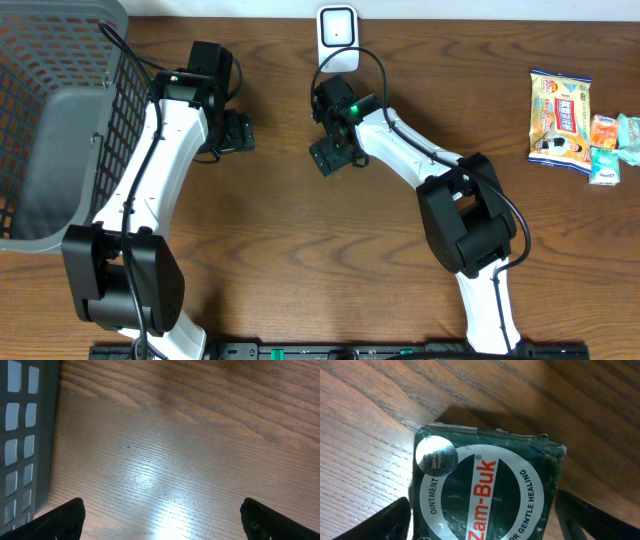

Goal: Scan the item barcode
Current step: 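Hold the Zam-Buk tin in front of the scanner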

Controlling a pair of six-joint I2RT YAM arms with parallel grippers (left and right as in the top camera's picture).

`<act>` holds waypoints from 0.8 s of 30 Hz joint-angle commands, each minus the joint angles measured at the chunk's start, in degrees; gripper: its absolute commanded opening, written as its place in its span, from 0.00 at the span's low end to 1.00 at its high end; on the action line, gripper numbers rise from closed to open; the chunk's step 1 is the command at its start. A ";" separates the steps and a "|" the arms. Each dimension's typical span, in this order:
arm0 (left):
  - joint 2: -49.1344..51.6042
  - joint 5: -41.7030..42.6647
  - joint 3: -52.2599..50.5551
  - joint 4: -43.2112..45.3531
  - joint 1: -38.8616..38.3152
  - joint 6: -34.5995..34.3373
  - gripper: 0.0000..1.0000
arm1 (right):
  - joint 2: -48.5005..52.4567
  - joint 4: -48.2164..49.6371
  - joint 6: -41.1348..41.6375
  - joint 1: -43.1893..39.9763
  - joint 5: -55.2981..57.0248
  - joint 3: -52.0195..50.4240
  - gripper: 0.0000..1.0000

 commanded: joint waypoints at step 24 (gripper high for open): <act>-0.11 -0.70 -0.11 -0.26 0.07 0.52 0.98 | 0.81 -0.28 2.36 -0.04 -0.31 -0.66 0.71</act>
